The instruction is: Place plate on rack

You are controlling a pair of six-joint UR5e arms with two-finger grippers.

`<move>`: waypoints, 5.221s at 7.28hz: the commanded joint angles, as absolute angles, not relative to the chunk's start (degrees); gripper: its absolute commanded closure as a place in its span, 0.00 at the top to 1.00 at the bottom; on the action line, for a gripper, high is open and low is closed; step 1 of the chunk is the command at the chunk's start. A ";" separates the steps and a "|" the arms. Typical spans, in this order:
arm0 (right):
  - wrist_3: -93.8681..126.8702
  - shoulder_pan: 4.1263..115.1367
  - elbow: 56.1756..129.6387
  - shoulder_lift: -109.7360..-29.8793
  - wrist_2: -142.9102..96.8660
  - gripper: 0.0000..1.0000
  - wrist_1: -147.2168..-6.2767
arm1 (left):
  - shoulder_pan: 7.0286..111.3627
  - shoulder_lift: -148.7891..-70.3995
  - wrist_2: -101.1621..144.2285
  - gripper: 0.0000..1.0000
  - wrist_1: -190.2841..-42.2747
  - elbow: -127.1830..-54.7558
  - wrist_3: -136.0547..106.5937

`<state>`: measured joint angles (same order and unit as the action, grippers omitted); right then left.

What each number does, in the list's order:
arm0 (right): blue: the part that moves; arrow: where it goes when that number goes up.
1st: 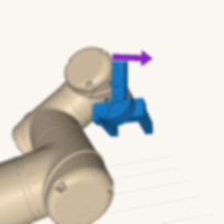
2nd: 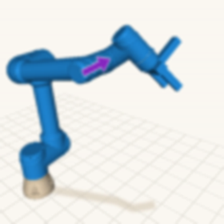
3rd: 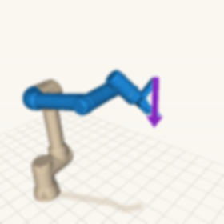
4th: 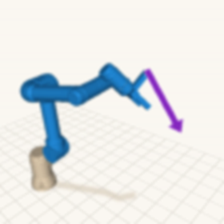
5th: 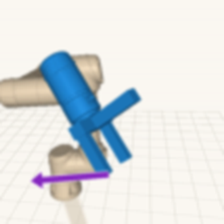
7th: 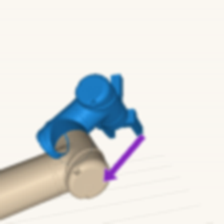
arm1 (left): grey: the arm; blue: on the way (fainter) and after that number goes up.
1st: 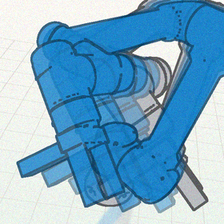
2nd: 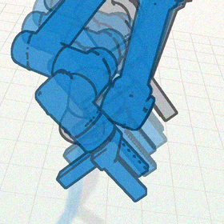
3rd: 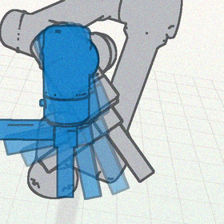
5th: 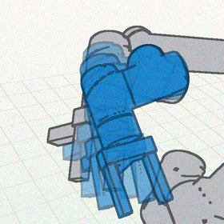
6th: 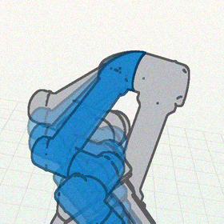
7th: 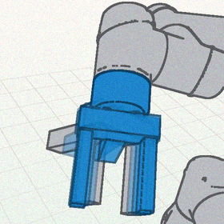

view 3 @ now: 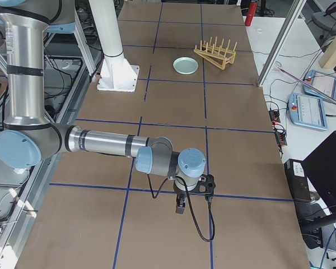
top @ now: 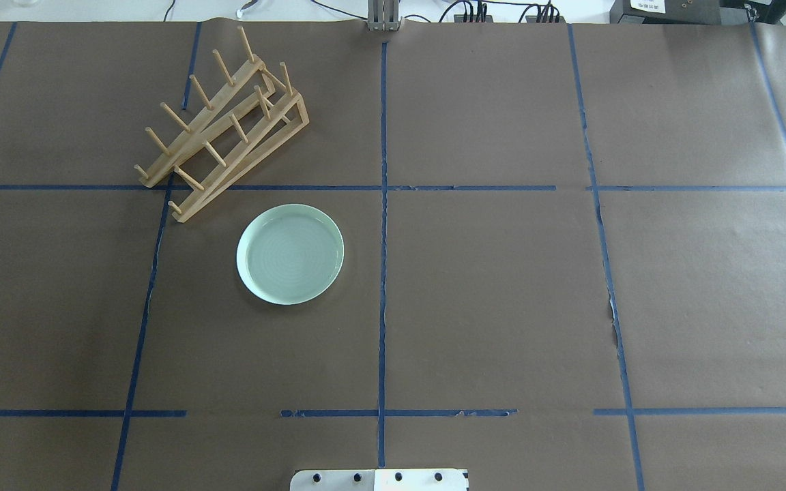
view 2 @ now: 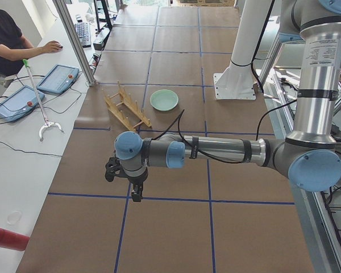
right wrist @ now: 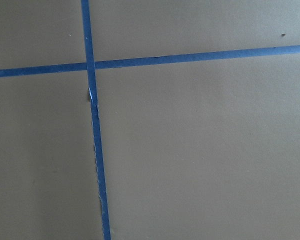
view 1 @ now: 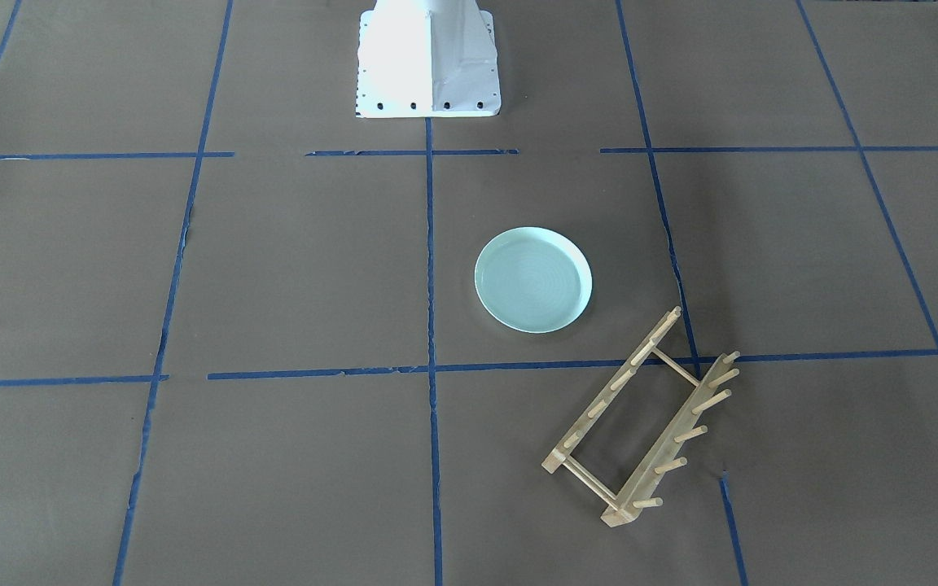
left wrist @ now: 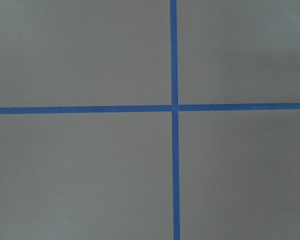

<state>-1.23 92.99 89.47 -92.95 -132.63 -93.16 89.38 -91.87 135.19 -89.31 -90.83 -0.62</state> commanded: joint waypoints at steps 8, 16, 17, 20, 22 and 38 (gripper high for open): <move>-1.23 92.99 89.47 -92.99 -132.63 1.00 -93.16 | 84.92 -105.87 134.91 1.00 -70.08 -110.44 -15.32; -1.23 92.99 89.47 -92.99 -132.63 1.00 -93.16 | 46.10 -125.75 117.44 1.00 -69.26 -116.46 -64.13; -1.23 92.99 89.47 -92.99 -132.63 1.00 -93.16 | 44.14 -128.56 117.16 1.00 -69.26 -114.28 -66.16; -1.23 92.99 89.47 -92.99 -132.63 1.00 -93.16 | 36.75 -130.94 106.62 1.00 -71.35 -106.22 -65.83; -1.23 92.99 89.47 -92.99 -132.63 1.00 -93.16 | 33.76 -132.79 105.39 1.00 -78.27 -98.48 -66.35; -1.23 92.99 89.47 -92.99 -132.63 1.00 -93.16 | 29.27 -135.00 105.38 0.00 -97.91 -81.73 -71.89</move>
<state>-1.27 92.99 89.47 -92.99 -132.63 -93.16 29.27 -134.83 105.31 -98.03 -81.36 -71.89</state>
